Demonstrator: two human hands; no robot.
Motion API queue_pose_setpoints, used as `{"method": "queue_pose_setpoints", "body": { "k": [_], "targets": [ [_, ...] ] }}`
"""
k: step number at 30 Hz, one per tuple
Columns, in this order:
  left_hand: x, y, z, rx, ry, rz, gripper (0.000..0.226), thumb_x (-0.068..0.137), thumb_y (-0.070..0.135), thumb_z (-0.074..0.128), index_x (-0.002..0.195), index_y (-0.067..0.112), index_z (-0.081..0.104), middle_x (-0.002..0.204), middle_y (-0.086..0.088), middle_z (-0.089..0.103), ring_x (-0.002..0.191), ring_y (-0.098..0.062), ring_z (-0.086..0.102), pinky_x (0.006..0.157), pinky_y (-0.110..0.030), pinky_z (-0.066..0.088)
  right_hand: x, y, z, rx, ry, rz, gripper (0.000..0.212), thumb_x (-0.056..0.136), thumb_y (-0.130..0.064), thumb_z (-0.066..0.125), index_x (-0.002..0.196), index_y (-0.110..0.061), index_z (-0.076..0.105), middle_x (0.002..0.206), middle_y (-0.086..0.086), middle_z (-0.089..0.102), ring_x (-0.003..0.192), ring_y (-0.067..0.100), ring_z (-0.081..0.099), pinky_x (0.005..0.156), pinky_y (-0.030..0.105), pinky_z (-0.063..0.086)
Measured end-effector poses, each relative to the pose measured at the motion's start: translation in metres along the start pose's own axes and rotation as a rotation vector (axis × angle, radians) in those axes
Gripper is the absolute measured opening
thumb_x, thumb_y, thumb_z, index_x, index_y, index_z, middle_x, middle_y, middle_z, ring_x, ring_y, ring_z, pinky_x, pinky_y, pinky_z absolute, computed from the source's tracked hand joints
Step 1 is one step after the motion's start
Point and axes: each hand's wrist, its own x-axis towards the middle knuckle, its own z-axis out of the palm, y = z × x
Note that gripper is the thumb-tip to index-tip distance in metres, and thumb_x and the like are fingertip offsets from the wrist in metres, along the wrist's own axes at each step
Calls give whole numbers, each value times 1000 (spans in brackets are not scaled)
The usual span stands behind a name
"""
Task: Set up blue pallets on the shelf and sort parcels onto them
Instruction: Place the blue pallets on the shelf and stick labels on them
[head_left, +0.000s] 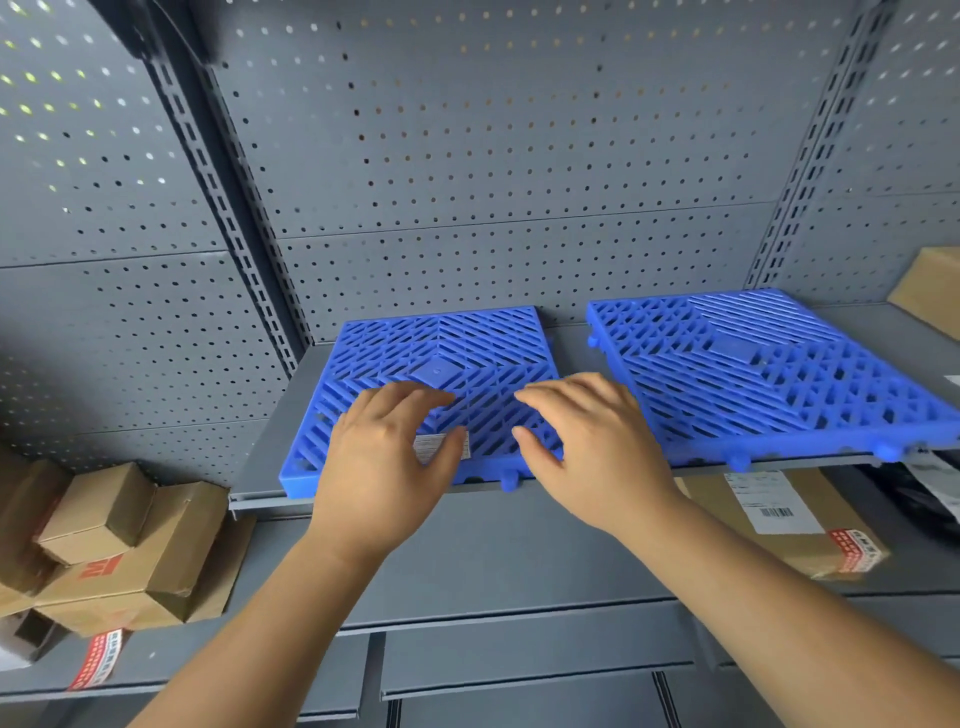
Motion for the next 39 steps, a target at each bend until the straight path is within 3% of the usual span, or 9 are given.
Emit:
{"method": "queue_pose_setpoints", "body": {
  "k": [7, 15, 22, 30, 33, 39],
  "targets": [
    [15, 63, 27, 20, -37, -7, 44, 90, 42, 60, 128, 21, 67, 131, 0, 63, 120, -31, 58, 101, -52, 47, -16, 48, -34, -41, 55, 104, 36, 87, -33, 70, 117, -13, 73, 132, 5, 67, 113, 35, 63, 94, 49, 49],
    [29, 160, 83, 100, -46, 8, 50, 94, 51, 51, 134, 24, 62, 138, 1, 59, 124, -32, 55, 100, -50, 45, -45, 133, -94, -71, 58, 189, 39, 87, -35, 71, 119, -14, 72, 134, 8, 65, 117, 36, 61, 95, 51, 48],
    [37, 260, 146, 101, -53, 41, 45, 94, 45, 59, 134, 26, 62, 136, 2, 61, 121, -30, 57, 98, -48, 44, -72, 226, -159, -99, 6, 231, 40, 90, -36, 67, 123, -13, 70, 132, 7, 65, 119, 34, 60, 97, 47, 46],
    [41, 352, 207, 106, -134, 107, 48, 92, 47, 51, 134, 25, 62, 133, 1, 63, 119, -30, 58, 100, -48, 43, -104, 317, -202, -64, -28, 292, 31, 94, -24, 62, 121, -10, 67, 122, 7, 70, 112, 33, 63, 93, 45, 50],
    [42, 372, 225, 106, -178, 134, 45, 94, 44, 57, 136, 26, 62, 135, 2, 62, 122, -29, 57, 104, -47, 41, -115, 346, -211, -54, -60, 346, 30, 93, -15, 62, 121, -8, 67, 120, 10, 71, 112, 34, 63, 93, 44, 49],
    [49, 404, 258, 103, -279, 193, 47, 96, 43, 58, 139, 25, 59, 136, 2, 63, 126, -27, 54, 109, -46, 37, -131, 397, -225, -34, -226, 411, 39, 96, -4, 50, 131, -12, 63, 130, 6, 66, 120, 29, 57, 94, 37, 46]
  ]
}}
